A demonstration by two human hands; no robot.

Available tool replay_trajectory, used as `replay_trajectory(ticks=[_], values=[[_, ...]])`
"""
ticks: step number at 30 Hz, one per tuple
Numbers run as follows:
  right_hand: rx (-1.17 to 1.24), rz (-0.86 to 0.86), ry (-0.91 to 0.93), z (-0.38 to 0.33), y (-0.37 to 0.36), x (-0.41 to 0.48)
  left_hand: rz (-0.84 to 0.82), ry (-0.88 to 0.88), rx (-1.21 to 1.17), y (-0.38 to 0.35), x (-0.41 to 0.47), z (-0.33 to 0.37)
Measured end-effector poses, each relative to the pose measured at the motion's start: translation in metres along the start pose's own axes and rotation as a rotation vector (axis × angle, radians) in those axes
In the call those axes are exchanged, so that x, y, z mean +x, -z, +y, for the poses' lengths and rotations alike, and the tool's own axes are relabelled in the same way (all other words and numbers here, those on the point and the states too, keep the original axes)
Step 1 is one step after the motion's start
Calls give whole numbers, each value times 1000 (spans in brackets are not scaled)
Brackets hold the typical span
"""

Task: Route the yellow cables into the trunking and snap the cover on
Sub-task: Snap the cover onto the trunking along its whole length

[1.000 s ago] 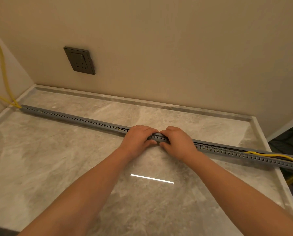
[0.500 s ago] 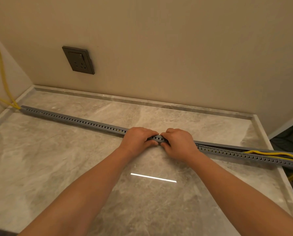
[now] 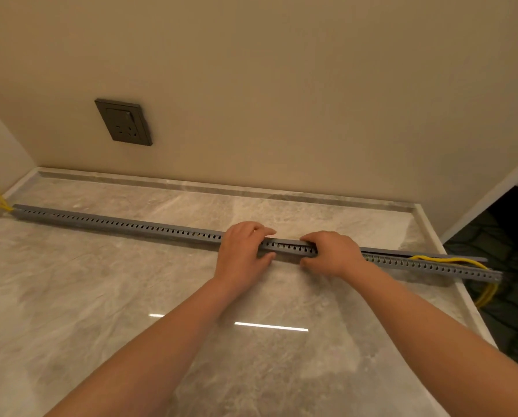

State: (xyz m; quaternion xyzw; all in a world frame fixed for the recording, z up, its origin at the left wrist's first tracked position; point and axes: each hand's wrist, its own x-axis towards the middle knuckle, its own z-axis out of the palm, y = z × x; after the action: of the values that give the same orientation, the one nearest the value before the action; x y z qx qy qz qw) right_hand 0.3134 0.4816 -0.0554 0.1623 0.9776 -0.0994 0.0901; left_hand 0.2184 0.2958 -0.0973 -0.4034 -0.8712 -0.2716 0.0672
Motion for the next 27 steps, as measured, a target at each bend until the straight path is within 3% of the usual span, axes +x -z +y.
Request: replay_trajectory(ticks=[2, 6, 12, 15, 17, 21, 27], values=[[1, -9, -31, 10, 0, -5, -16, 13, -49, 3, -5, 16], [35, -11, -1, 16, 0, -7, -222, 320, -291, -1, -13, 45], [71, 73, 141, 28, 0, -7, -246, 943, -1213, -24, -3, 87], [137, 59, 214, 34, 2, -11, -72, 1098, -1571, -40, 3, 107], [238, -4, 226, 42, 3, -15, 87, 1108, -1672, -54, 0, 119], [419, -145, 272, 55, 11, -13, 335, 1052, -1634, -70, -5, 137], [337, -122, 298, 53, 12, -7, 581, 1074, -1576, -73, -4, 142]])
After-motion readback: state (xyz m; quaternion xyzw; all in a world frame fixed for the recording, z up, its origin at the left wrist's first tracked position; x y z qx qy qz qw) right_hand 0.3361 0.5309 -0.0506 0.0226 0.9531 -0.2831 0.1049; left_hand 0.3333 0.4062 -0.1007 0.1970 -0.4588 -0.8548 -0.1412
